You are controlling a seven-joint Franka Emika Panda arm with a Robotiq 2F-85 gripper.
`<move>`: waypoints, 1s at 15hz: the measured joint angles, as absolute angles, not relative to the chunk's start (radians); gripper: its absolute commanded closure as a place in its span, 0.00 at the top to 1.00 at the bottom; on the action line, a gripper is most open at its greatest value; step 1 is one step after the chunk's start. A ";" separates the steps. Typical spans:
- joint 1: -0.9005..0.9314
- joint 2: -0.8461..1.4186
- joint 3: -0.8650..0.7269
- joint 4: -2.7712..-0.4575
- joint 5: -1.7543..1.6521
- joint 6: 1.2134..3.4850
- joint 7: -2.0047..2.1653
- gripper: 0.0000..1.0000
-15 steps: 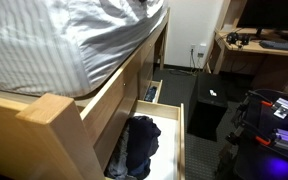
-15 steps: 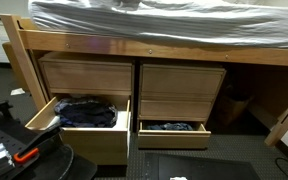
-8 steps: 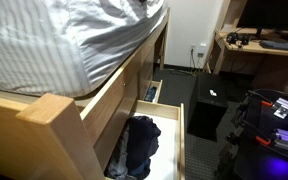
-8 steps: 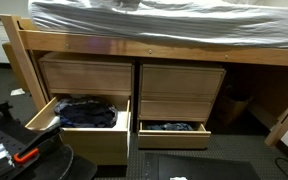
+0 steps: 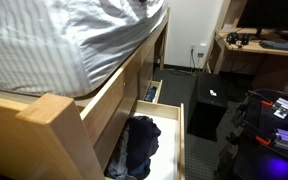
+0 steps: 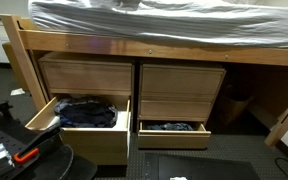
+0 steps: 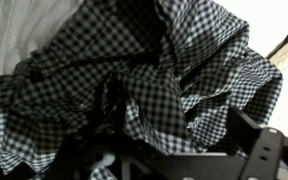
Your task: Put the grey short in the open drawer
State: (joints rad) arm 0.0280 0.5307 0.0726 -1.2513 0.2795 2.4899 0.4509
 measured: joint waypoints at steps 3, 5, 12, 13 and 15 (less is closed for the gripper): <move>0.028 0.531 0.073 -1.251 0.279 2.490 0.451 0.75; 0.028 0.531 0.073 -1.251 0.280 2.490 0.451 0.66; 0.083 0.526 -0.039 -1.175 0.099 2.295 0.545 0.18; 0.089 0.526 -0.048 -1.160 0.078 2.264 0.552 0.10; 0.094 0.526 -0.054 -1.135 0.057 2.215 0.554 0.00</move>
State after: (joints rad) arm 0.0941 0.5259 -0.0535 -1.1351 0.0567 2.2154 0.5535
